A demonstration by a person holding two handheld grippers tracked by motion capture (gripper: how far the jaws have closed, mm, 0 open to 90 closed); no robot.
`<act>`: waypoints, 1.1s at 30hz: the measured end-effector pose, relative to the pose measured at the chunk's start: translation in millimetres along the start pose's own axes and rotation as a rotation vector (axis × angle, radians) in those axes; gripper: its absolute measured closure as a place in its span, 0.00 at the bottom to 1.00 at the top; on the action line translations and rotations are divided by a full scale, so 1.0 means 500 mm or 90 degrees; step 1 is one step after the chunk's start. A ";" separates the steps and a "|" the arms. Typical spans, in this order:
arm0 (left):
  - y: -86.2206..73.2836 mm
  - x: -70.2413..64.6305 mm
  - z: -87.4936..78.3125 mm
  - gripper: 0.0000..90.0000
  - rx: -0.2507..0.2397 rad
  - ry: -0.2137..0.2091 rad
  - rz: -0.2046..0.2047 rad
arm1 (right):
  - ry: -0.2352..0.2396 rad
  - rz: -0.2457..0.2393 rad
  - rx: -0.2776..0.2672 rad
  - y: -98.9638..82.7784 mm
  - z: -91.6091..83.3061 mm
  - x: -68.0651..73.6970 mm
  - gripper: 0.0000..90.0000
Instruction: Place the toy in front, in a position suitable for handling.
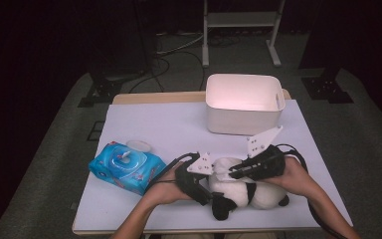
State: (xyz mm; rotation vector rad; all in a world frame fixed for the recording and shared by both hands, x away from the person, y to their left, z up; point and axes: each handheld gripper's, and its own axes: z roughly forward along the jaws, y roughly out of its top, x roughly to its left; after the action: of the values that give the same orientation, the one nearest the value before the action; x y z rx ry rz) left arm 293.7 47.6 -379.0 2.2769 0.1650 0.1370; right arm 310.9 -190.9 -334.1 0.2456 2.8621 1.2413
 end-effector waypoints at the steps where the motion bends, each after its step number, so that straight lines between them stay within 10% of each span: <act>1: 0.000 0.000 0.000 0.20 0.000 0.001 0.000 | -0.006 0.009 0.002 -0.010 -0.008 -0.004 0.90; 12: 0.006 0.005 -0.005 0.20 0.015 -0.018 -0.012 | -0.019 0.065 -0.004 -0.071 -0.034 -0.030 0.90; 33: 0.042 -0.004 -0.022 0.20 0.012 -0.045 -0.006 | -0.019 0.008 0.003 -0.074 -0.022 0.059 0.90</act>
State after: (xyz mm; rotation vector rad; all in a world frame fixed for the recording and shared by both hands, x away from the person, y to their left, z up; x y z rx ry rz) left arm 291.8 41.9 -355.8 2.2959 0.1399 0.0512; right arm 275.7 -219.3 -352.0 0.2791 2.8435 1.2220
